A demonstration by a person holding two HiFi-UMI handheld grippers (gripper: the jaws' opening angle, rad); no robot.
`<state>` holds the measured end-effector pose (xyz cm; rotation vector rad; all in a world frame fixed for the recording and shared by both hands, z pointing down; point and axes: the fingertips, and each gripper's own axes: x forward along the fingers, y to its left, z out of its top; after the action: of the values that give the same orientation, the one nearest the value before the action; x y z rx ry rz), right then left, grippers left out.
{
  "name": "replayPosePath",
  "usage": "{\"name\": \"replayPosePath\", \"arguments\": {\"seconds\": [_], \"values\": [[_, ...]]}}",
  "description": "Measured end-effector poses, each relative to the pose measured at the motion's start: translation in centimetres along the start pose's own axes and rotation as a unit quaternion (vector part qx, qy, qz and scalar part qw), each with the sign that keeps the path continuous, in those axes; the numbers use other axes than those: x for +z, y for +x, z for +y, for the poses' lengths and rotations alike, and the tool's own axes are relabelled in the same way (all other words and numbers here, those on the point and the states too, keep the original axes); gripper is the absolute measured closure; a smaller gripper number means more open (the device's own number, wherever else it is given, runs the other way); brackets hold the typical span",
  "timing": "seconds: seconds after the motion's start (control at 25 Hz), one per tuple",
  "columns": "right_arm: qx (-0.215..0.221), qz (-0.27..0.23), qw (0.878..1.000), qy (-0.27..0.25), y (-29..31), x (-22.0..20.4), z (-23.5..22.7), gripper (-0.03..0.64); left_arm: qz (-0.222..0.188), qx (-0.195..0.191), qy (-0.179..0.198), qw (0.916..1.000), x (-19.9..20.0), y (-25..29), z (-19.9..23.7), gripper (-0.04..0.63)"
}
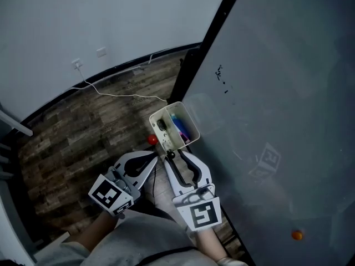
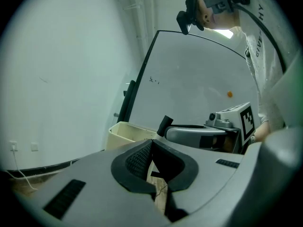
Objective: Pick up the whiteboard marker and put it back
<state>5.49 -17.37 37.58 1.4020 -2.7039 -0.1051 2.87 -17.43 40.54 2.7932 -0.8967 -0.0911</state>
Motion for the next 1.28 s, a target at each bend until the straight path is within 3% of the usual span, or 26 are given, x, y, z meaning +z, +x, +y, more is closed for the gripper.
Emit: {"name": "replayPosePath", "arguments": {"seconds": [0.64,1.28], "values": [[-0.010,0.024,1.000,0.006,2.1,-0.9,-0.6,0.516,0.010,-0.034,-0.002,0.9994,-0.3,1.7,1.8,0.580],[-0.026,0.035,0.999,0.000,1.8,-0.4,-1.3,0.535,0.016,-0.040,-0.004,0.9990,-0.2,1.4,2.4,0.580]]}}
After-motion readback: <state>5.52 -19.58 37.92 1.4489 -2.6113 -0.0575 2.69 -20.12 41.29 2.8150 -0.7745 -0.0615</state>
